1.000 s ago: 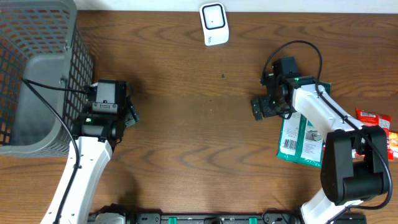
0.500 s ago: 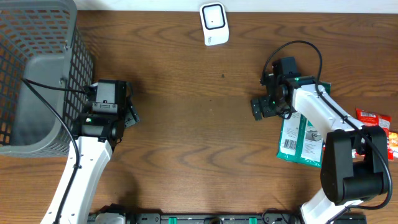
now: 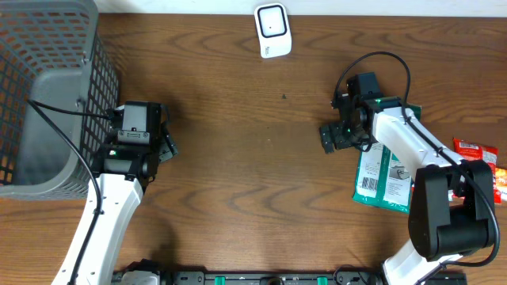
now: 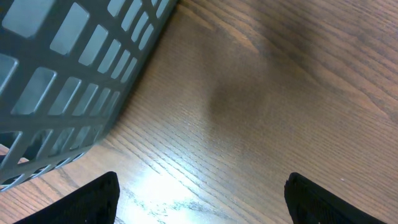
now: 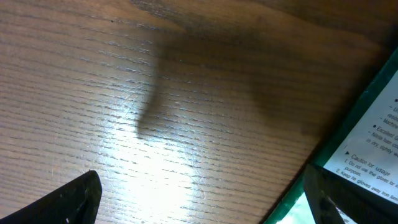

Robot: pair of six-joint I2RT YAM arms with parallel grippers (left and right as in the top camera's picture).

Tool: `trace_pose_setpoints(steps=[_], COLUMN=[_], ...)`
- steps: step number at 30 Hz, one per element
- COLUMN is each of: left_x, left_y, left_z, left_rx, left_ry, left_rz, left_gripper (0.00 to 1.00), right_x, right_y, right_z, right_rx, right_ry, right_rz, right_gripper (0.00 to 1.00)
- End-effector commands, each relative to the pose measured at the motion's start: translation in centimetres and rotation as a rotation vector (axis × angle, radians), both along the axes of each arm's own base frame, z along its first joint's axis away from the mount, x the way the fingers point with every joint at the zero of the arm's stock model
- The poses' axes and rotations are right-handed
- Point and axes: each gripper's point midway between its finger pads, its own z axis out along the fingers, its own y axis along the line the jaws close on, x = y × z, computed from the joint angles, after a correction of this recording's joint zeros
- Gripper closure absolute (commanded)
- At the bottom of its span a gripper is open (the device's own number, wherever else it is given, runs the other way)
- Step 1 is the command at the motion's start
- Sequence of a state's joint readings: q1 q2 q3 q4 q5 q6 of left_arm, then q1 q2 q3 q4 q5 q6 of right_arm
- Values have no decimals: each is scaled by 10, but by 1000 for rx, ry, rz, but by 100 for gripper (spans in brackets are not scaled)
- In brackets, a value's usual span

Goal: Scan the item barcode

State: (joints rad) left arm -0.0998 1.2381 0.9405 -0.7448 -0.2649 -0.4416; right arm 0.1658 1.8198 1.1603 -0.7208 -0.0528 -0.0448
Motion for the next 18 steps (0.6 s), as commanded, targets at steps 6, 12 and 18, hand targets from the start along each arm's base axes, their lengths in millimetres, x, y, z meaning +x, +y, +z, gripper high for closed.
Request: trace_pose_setpoints(steps=[6,12,18], left_x=[0,0,0], left_y=[2,2,2], left_z=[0,0,0], left_rx=[4,4,4], left_ry=[3,3,3], left_rz=[7,7,7], left_gripper=[14,14,14], right_x=[6,6,9], right_y=[2,3,12], right_z=[10,12,42], right_rx=[9,10,24], right_ry=[-31,-36,-120], right_rz=[10,12,36], right_gripper=[1,1,1])
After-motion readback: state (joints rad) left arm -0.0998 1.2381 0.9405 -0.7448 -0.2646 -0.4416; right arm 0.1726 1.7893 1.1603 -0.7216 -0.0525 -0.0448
